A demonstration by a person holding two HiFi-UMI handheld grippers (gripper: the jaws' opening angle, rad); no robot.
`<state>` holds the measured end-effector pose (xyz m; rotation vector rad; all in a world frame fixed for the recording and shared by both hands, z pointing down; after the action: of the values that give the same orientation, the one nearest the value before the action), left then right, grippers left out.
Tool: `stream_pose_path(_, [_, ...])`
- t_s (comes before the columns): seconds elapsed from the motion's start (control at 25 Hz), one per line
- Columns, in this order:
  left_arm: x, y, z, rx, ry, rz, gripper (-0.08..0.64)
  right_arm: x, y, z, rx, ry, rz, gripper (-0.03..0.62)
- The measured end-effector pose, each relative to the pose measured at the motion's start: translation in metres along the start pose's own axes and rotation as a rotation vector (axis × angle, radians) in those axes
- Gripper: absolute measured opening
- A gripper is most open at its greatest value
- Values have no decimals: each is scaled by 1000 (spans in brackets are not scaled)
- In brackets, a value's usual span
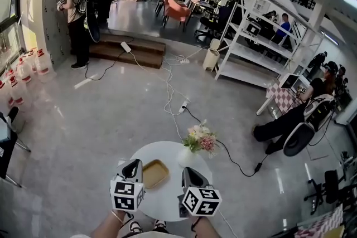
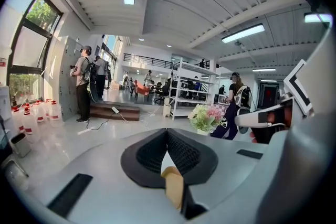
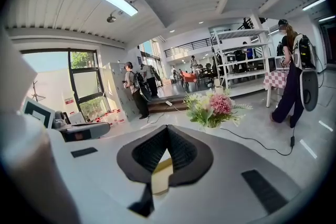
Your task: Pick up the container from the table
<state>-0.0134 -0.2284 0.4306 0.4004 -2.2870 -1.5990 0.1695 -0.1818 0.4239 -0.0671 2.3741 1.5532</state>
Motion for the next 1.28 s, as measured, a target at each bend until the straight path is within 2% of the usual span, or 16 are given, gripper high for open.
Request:
stream_pose_path(0.12, [-3, 3, -1, 6, 2, -7, 17, -1, 1, -2, 3, -3, 16, 25])
stream_pose_path(0.32, [-3, 18, -1, 52, -11, -50, 17, -4, 16, -11, 46, -14, -10, 25])
stream_pose_path(1.04, [14, 98, 2, 252, -87, -17, 17, -21, 76, -31, 188, -31, -62, 25])
stream_pose_path(1.28, [11, 116, -2, 291, -85, -6, 17, -24, 100, -35, 248, -39, -77, 25])
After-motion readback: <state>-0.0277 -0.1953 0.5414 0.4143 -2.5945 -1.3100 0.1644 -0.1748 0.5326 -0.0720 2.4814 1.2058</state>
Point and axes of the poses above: the fingertips, and each gripper's own axes: z backward along the fingers, x to its left, y out of its underside, the point moved 2 cm from there along z, backward along the fingers, and after that the axes turned 5 degrees about -y, right-handed, at the moved point
